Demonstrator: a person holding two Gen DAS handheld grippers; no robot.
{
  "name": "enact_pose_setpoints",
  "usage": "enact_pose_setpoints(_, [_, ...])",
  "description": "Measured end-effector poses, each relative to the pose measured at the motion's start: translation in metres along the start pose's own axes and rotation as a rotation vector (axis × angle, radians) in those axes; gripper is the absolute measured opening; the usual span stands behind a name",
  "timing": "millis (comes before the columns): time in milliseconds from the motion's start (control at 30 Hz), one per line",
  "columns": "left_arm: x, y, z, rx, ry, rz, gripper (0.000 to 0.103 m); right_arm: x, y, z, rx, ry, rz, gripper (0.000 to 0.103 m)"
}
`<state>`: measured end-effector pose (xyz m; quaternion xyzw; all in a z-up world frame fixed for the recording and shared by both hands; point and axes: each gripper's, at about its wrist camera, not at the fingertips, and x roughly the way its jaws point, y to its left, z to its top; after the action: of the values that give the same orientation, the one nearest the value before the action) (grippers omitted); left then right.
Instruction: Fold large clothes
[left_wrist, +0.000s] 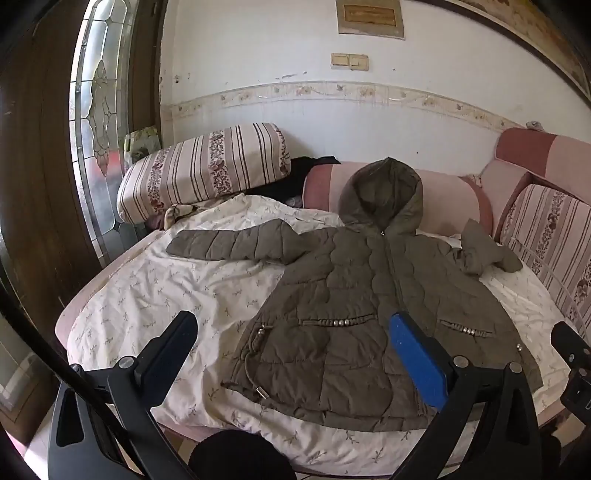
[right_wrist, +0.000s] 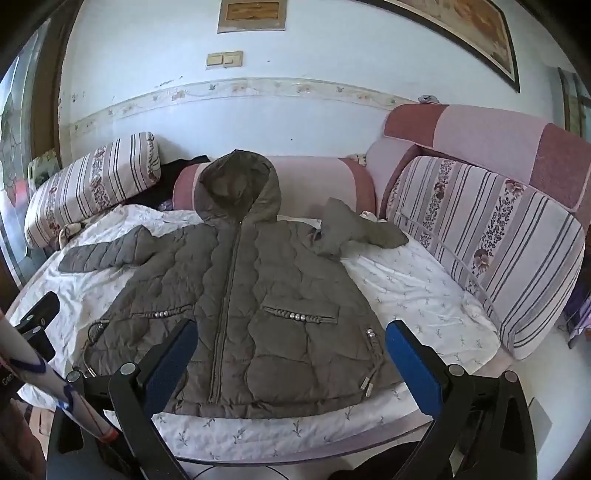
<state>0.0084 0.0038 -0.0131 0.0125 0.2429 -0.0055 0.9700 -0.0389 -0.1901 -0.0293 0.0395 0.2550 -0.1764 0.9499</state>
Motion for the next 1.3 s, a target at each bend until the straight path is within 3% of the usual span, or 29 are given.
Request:
enact_pose_setpoints(600, [-0.001,-0.001,0.001,-0.002,0.026,-0.002,0.103,0.007,0.011,-0.005,-0.028,0.083,0.008,0.103])
enact_pose_setpoints(1300, [0.003,-0.002,-0.004,0.009,0.042,-0.002,0.103,0.006,0.013,-0.009,-0.03,0.067,0.016,0.103])
